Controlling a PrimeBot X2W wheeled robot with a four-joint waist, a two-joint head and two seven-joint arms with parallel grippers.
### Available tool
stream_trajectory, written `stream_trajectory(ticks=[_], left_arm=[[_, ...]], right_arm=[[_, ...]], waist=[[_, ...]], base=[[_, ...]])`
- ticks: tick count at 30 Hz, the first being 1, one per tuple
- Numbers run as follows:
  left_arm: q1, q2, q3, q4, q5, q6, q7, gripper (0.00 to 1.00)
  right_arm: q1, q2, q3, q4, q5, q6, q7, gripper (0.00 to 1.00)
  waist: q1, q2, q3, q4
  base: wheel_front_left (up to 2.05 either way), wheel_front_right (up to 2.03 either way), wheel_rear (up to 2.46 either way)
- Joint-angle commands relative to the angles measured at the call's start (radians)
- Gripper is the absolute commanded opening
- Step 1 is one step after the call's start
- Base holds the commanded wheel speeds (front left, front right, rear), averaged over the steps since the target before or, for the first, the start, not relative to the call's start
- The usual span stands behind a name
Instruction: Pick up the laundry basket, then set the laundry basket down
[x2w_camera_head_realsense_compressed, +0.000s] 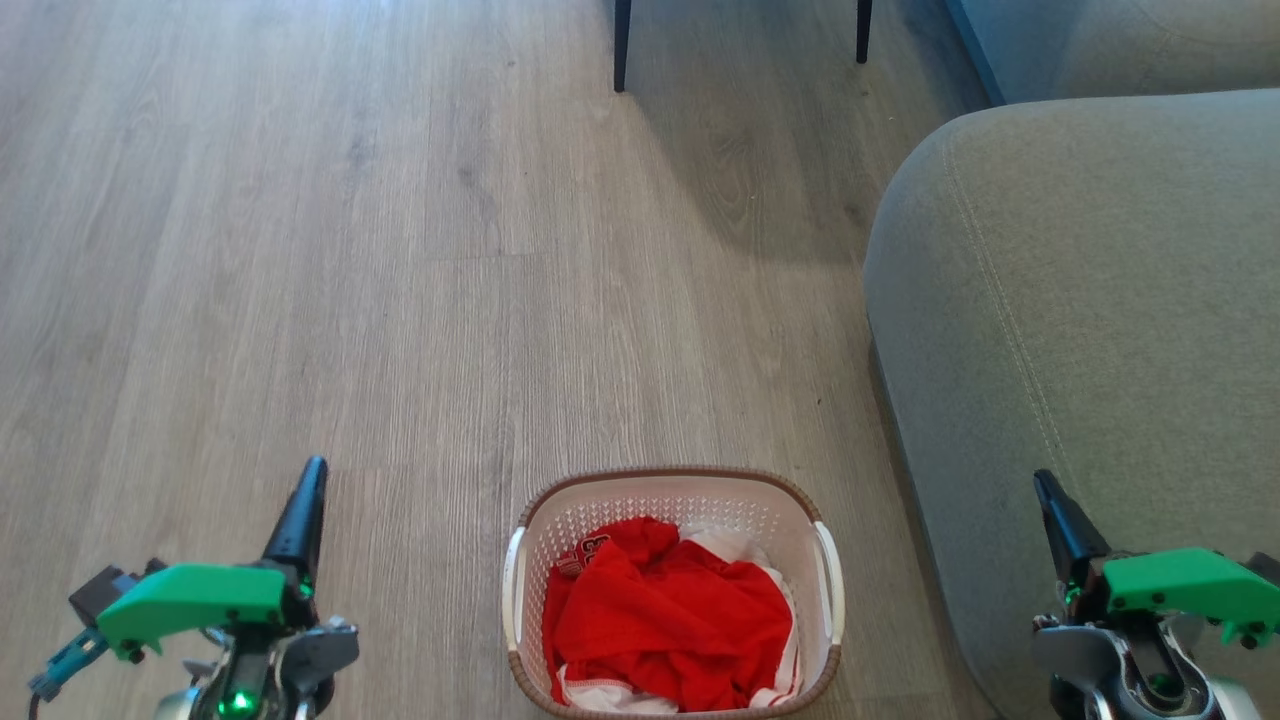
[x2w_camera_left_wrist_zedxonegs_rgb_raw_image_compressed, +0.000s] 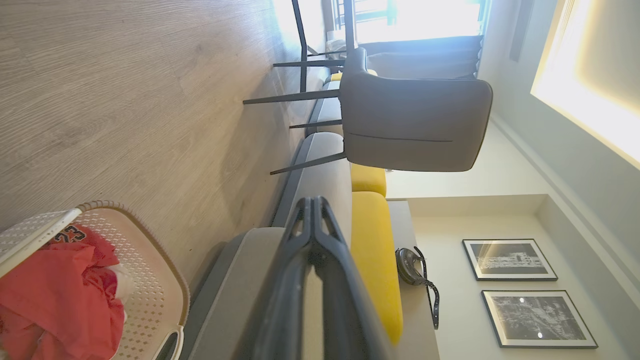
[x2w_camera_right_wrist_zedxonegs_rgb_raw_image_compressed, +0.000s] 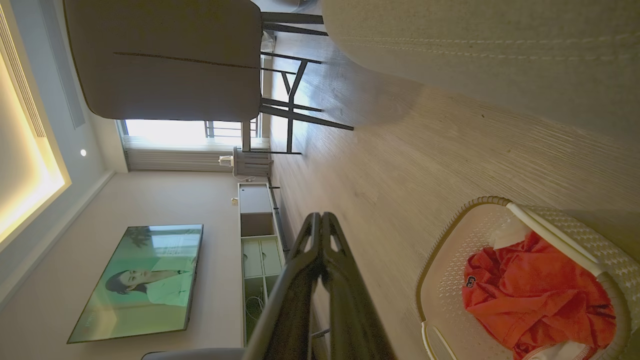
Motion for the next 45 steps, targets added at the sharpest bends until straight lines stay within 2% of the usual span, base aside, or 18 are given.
stream_trajectory(ticks=[1, 11, 45], left_arm=[[-0.055, 0.014, 0.044, -0.032, -0.028, -0.015, 0.012, 0.0], [-0.062, 0.013, 0.078, -0.032, -0.127, -0.032, 0.039, 0.0], [-0.063, 0.004, 0.091, -0.031, -0.116, -0.032, 0.049, 0.0]], right_arm=[[-0.058, -0.019, 0.01, -0.028, 0.029, 0.007, 0.012, 0.0], [-0.067, -0.018, -0.005, -0.023, 0.123, 0.007, 0.039, 0.0], [-0.068, -0.011, -0.015, -0.022, 0.115, 0.007, 0.047, 0.0]], waist=[[0.0, 0.0, 0.001, -0.001], [0.0, 0.0, 0.005, -0.006], [0.0, 0.0, 0.004, -0.006]], base=[[0.0, 0.0, 0.0], [0.0, 0.0, 0.0], [0.0, 0.0, 0.0]])
